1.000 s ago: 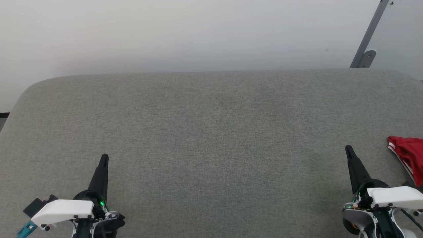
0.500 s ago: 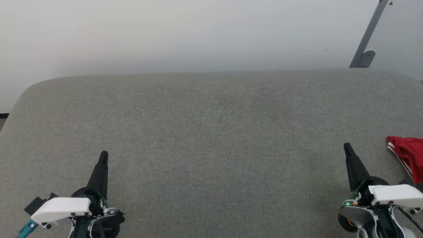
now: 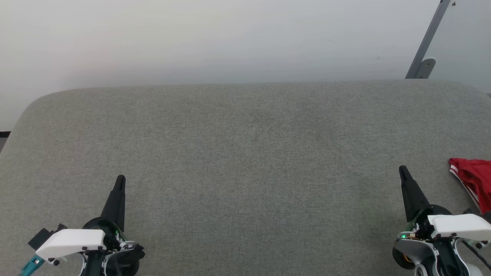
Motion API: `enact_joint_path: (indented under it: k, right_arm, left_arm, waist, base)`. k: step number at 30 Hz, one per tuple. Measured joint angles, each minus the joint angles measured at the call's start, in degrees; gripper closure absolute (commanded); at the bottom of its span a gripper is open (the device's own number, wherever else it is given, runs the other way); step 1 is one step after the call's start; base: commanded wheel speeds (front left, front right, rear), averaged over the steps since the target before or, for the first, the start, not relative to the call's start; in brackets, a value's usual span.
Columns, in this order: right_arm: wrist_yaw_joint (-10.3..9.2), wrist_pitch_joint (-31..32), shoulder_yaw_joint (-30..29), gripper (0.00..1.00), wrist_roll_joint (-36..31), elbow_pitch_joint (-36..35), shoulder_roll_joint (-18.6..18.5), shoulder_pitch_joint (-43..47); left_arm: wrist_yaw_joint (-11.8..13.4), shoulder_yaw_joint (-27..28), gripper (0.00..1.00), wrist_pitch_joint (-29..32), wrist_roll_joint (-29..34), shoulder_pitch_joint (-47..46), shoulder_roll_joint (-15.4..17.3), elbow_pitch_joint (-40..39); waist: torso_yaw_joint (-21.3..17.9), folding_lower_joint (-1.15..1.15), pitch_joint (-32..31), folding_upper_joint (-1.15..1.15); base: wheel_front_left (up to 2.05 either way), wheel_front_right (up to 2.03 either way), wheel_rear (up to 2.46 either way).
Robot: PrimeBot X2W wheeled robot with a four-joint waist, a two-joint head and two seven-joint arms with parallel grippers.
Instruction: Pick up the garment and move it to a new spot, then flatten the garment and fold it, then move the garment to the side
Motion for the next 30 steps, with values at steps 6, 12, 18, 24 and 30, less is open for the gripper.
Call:
enact_joint_path:
  k: [6, 12, 18, 24, 30]
  right_arm:
    - [0.0, 0.0, 0.0, 1.0, 0.0, 0.0, 0.0, 0.0]
    - [0.0, 0.0, 0.0, 1.0, 0.0, 0.0, 0.0, 0.0]
    - [0.0, 0.0, 0.0, 1.0, 0.0, 0.0, 0.0, 0.0]
    - [0.0, 0.0, 0.0, 1.0, 0.0, 0.0, 0.0, 0.0]
    - [0.0, 0.0, 0.0, 1.0, 0.0, 0.0, 0.0, 0.0]
  left_arm:
    - [0.0, 0.1, 1.0, 0.1, 0.0, 0.0, 0.0, 0.0]
    - [0.0, 0.2, 1.0, 0.1, 0.1, 0.0, -0.1, 0.0]
    - [0.0, 0.2, 1.0, 0.2, 0.1, 0.0, -0.1, 0.0]
    - [0.0, 0.3, 1.0, 0.3, 0.2, 0.0, -0.2, 0.0]
    - [0.0, 0.3, 1.0, 0.3, 0.2, 0.0, -0.2, 0.0]
  waist:
    - [0.0, 0.0, 0.0, 0.0]
    - [0.0, 0.0, 0.0, 0.0]
    - [0.0, 0.0, 0.0, 0.0]
    - [0.0, 0.0, 0.0, 0.0]
    - [0.0, 0.0, 0.0, 0.0]
  base:
    - [0.0, 0.0, 0.0]
    - [0.0, 0.0, 0.0]
    - [0.0, 0.0, 0.0]
    - [0.0, 0.0, 0.0]
    - [0.0, 0.0, 0.0]
